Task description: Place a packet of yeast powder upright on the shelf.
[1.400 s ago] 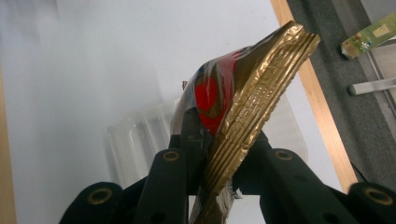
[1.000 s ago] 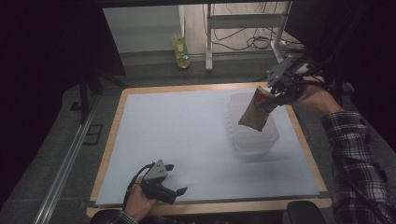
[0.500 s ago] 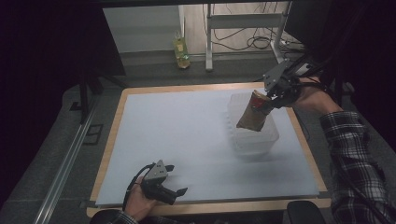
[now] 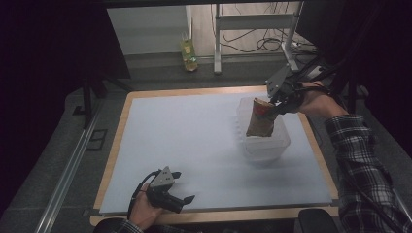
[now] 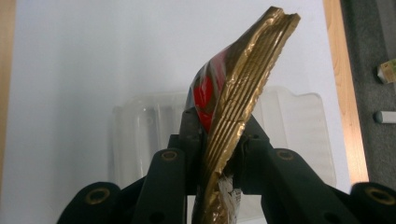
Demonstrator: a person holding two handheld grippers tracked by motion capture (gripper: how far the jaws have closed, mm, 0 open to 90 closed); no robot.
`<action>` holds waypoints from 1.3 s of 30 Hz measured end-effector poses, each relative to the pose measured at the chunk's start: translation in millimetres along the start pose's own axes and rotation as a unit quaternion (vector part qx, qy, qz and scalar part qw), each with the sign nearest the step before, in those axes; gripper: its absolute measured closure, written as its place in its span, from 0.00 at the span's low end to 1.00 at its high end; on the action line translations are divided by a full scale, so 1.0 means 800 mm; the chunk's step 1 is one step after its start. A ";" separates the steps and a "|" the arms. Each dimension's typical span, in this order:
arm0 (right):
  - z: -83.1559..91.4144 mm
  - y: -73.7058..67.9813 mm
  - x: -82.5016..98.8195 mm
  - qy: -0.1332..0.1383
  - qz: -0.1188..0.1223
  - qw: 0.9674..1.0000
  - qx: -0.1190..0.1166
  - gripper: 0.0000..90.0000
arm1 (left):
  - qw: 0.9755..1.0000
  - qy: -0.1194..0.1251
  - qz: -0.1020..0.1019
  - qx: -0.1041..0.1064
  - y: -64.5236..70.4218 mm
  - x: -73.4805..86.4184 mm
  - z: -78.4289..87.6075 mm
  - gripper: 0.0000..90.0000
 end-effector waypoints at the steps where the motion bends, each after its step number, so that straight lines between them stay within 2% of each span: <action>1: -0.002 0.000 0.001 -0.005 0.001 1.000 -0.001 0.84 | 1.000 0.000 0.000 -0.001 0.000 0.000 0.000 0.05; 2: -0.005 0.000 0.001 -0.005 0.002 1.000 -0.003 0.84 | 1.000 0.002 0.002 0.000 0.000 0.000 0.000 0.05; 6: -0.022 -0.003 0.015 -0.039 -0.001 0.999 -0.014 0.84 | 1.000 0.002 0.002 -0.001 0.000 0.000 0.000 0.05; 17: -0.045 0.001 0.034 -0.023 -0.034 0.999 -0.010 0.82 | 1.000 -0.004 0.001 -0.004 -0.001 0.002 -0.001 0.05; 22: -0.056 -0.002 0.046 -0.018 -0.064 0.998 -0.013 0.77 | 1.000 -0.007 0.001 -0.012 -0.004 0.002 -0.002 0.04; 28: -0.056 -0.005 0.045 -0.020 -0.057 0.998 -0.014 0.74 | 1.000 -0.003 0.003 -0.022 -0.007 0.001 -0.001 0.04; 35: -0.055 -0.010 0.042 -0.024 -0.059 0.998 -0.012 0.63 | 1.000 -0.004 0.000 -0.026 -0.007 0.001 -0.001 0.03; 39: -0.053 -0.011 0.037 -0.018 -0.060 0.998 -0.006 0.57 | 1.000 -0.005 -0.002 -0.025 -0.006 0.001 -0.002 0.03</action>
Point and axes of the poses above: each handheld gripper's, and its own axes: z roughly backward along the jaws, x roughly out of its underside, y roughly to its right, the point moved 10 cm from there along -z, roughly forward along the jaws, and after that the axes turned 7 degrees about z, right-handed, at the moved point
